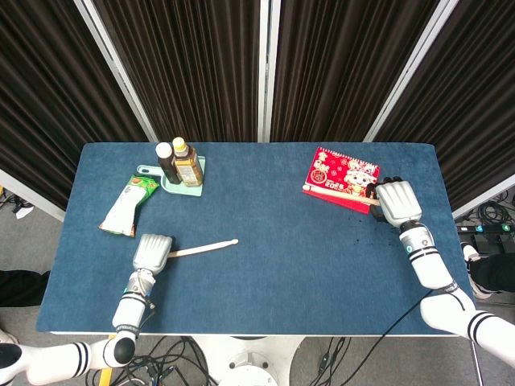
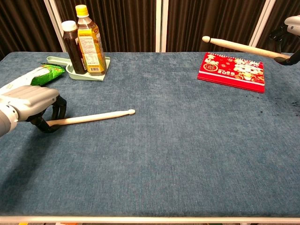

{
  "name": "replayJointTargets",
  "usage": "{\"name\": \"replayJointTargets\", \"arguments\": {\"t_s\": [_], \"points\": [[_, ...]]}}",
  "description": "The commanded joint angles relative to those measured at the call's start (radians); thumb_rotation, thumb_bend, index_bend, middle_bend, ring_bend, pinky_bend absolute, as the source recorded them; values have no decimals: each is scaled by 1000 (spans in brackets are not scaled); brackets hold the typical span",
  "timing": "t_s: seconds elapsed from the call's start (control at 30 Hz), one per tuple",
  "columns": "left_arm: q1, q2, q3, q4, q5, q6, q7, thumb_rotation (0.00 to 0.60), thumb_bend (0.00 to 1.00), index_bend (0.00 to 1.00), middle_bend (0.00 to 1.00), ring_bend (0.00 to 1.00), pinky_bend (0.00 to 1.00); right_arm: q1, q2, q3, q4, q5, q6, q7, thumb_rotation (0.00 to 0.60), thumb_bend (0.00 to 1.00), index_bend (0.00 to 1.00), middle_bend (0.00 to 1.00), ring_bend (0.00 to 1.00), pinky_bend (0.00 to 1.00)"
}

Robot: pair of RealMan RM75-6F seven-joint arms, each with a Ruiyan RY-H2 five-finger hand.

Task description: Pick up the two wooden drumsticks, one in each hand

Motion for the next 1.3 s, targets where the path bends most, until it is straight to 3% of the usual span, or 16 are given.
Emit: {"name": "replayJointTargets", "arguments": {"t_s": [0.03,0.27,0.4,0.53,0.73,0.9,1.07,1.3], "points": [[-2,5,7,6,15,-8,-18,600,434,540,564,734,878,-4,1,-2,-4,1,3,3,600,630,615,557,326,300],[9,16,14,37,120,-23,-178,600,501,618,653,752,887,-35,8,-14,-29,-6,16,65,600,642,615,557,326,300],[25,53,7,36,195,-59,-374,600,531,656,687,752,895,-64,20,-31,-58,-43,37,148,600,661,615,557,326,300],[37,92,5,43,295,-77,-578,600,550,670,699,752,896,-94,16,-62,-92,-94,58,246,600,666,615,556,326,383],[42,117,11,86,469,-34,-881,600,557,674,702,751,896,-125,8,-104,-162,-212,123,417,600,674,610,563,338,399],[26,114,1,109,559,12,-1032,600,557,675,703,748,894,-108,-11,-126,-222,-292,130,518,600,687,619,571,350,406],[-5,96,-2,130,649,62,-1176,600,557,675,702,745,894,-68,-56,-125,-269,-334,115,545,600,686,620,571,350,407],[-45,81,10,146,723,97,-1246,600,558,675,702,742,894,-36,-112,-99,-312,-319,104,477,600,687,620,571,351,418]]}}
